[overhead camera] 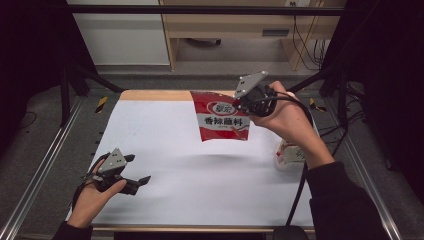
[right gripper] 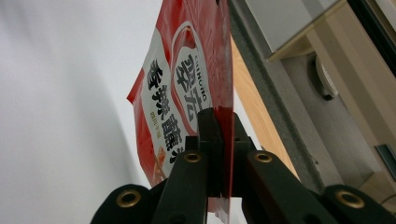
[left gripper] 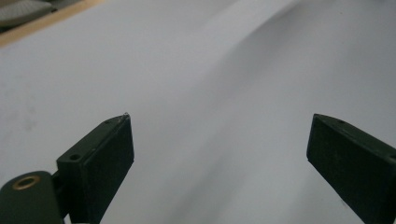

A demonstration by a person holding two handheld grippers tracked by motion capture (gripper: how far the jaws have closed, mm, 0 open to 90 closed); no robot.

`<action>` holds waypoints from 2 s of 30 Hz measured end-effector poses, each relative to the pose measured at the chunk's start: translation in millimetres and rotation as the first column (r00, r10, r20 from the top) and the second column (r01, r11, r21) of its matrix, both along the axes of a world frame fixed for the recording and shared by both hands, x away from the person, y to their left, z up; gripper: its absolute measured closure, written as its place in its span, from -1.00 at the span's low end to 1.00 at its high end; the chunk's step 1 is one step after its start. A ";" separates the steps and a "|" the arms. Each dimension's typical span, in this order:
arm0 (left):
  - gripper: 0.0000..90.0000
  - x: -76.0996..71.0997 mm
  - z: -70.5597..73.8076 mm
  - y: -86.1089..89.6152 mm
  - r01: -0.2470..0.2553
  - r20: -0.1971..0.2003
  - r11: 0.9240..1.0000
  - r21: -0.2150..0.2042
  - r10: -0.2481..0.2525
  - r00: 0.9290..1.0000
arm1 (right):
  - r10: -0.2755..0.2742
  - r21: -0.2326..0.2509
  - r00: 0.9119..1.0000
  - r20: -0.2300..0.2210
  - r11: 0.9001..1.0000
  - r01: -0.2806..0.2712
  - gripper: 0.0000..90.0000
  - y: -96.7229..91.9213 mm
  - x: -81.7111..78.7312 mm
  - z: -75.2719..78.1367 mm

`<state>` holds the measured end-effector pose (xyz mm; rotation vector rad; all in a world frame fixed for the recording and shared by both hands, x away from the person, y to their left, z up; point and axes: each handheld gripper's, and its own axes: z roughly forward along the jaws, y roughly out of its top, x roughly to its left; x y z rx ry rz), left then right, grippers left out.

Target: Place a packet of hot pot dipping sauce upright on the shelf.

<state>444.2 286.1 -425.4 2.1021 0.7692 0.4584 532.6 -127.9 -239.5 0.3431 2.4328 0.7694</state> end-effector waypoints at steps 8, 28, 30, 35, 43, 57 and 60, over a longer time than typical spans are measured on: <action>-0.85 -4.5 -10.1 9.6 -0.031 0.007 0.998 0.050 0.031 0.999 | -0.083 0.036 0.996 0.013 0.996 0.082 1.00 -26.4 16.3 11.8; -0.85 -9.4 -23.8 18.3 -0.073 0.004 0.995 0.071 0.073 0.997 | -0.263 0.134 0.964 0.042 0.957 0.256 1.00 -96.3 32.9 14.9; -0.85 -9.0 -24.1 18.8 -0.074 0.003 0.995 0.072 0.074 0.997 | -0.272 0.142 0.961 0.041 0.954 0.264 1.00 -101.3 33.7 14.6; -0.85 -9.6 -24.6 18.7 -0.071 0.000 0.994 0.079 0.071 0.997 | -0.297 0.147 0.954 0.041 0.946 0.288 1.00 -111.9 34.5 11.9; -0.85 -9.8 -24.0 18.4 -0.065 -0.004 0.996 0.059 0.065 0.998 | -0.352 0.163 0.936 0.024 0.925 0.344 1.00 -136.2 33.7 2.4; -0.85 -8.5 -24.6 22.5 -0.073 -0.006 0.995 0.068 0.074 0.997 | -0.455 0.200 0.890 -0.025 0.870 0.451 1.00 -181.5 26.8 -7.6; -0.85 -8.6 -24.5 21.8 -0.069 -0.005 0.995 0.072 0.070 0.998 | -0.467 0.200 0.883 -0.031 0.863 0.464 1.00 -188.1 24.8 -9.8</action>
